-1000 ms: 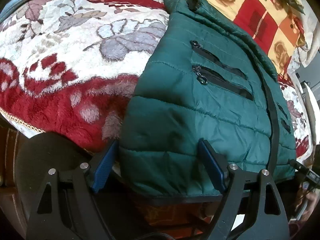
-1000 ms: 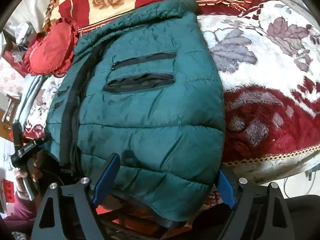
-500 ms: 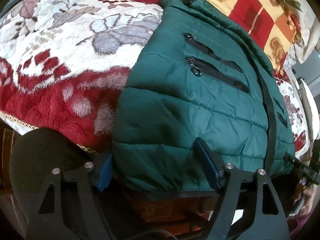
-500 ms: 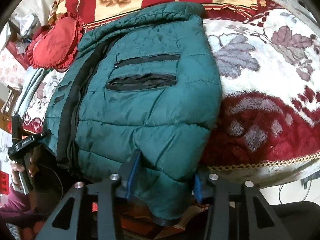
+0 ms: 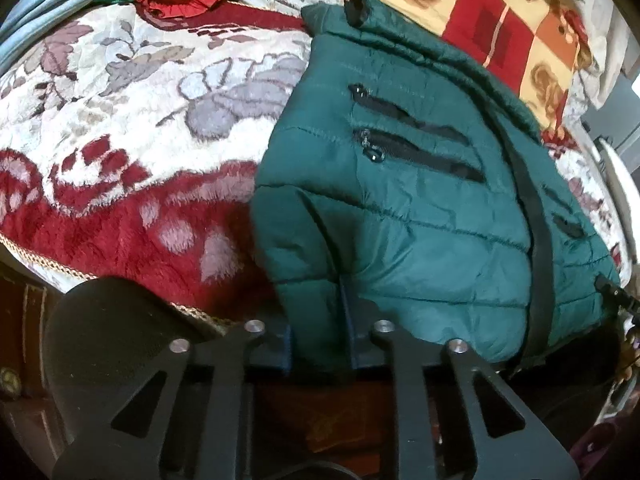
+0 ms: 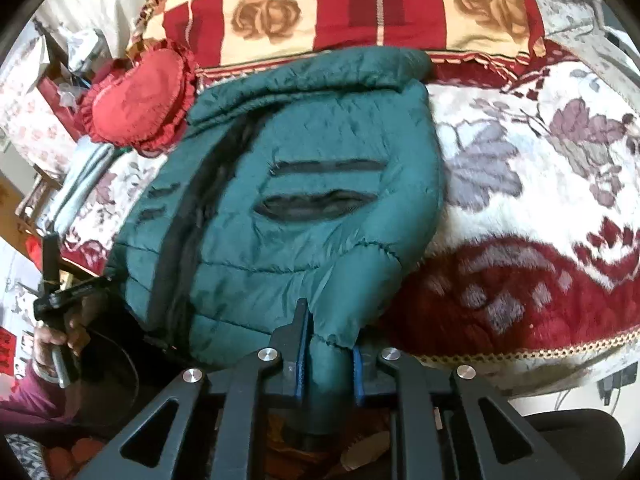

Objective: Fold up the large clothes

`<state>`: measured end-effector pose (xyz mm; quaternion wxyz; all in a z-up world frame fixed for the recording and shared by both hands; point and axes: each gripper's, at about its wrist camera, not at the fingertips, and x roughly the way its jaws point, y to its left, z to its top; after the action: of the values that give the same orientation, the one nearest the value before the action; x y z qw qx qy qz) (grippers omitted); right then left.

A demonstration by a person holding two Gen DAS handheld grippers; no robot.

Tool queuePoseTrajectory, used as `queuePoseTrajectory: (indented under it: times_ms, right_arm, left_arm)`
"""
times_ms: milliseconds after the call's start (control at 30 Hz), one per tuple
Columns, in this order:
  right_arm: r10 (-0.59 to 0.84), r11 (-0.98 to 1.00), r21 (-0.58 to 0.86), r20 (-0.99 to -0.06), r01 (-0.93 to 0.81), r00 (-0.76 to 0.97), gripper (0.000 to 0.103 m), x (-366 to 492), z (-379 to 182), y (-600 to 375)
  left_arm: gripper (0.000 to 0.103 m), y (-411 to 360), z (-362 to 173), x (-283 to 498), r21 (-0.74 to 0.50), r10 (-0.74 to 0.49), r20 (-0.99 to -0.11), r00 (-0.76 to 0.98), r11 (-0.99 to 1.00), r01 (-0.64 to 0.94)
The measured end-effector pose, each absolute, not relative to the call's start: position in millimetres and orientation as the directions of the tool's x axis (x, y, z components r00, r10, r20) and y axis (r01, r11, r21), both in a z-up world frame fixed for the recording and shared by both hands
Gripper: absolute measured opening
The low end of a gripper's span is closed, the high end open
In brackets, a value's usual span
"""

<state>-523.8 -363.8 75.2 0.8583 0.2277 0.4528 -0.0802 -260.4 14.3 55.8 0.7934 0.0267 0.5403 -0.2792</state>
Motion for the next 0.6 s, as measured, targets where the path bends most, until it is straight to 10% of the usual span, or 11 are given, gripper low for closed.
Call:
queuePoseTrajectory:
  times_ms: [600]
  right_arm:
    - [0.03, 0.863, 0.392, -0.667, 0.317, 0.744, 0.014, -499, 148, -394]
  left_arm:
    - [0.011, 11, 145, -226, -0.382, -0.565, -0.742, 0.361, 0.799, 0.464]
